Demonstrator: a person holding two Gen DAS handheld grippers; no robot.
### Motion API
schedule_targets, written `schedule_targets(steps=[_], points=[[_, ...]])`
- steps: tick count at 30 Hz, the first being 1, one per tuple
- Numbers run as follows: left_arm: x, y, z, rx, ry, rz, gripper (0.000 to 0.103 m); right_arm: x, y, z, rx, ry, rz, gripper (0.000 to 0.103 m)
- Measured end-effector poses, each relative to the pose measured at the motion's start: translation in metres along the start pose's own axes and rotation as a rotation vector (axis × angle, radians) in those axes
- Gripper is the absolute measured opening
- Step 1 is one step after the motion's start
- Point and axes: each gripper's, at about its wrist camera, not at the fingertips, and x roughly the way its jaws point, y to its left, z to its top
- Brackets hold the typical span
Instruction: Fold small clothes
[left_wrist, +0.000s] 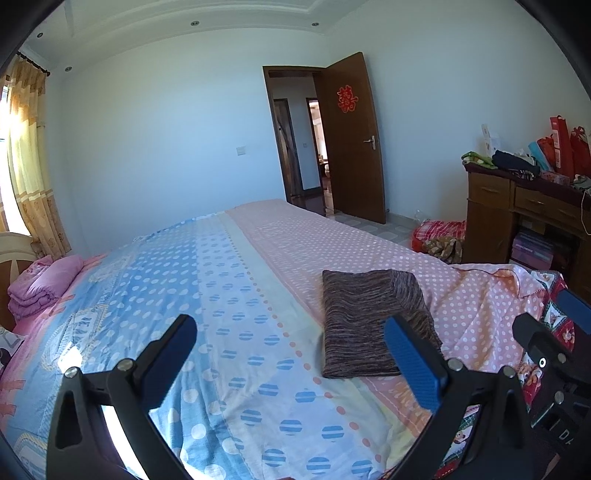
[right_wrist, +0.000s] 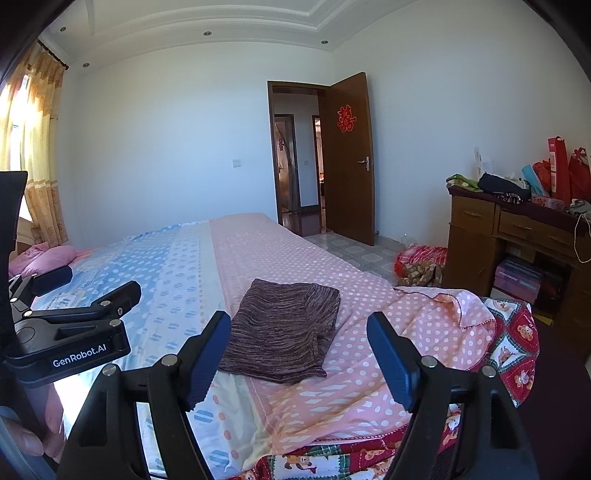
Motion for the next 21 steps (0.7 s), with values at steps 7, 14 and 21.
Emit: schedule_targets(steps=[7,14,21], points=[[0.0001,-0.0003,-0.0015,0.0,0.008,-0.007,0.103,-0.0024,-0.002,0.0011,0.003,-0.01,-0.002,0.077],[0.0002,0.0007,-0.0031,0.003,0.012,-0.007,0.103,-0.0005,-0.004,0.0004,0.007,-0.002,-0.003,0.077],[0.0007,0.0017,-0.0063,0.005,0.015,-0.01,0.103,-0.0006,-0.0033,0.0003,0.007,0.0,-0.002,0.077]])
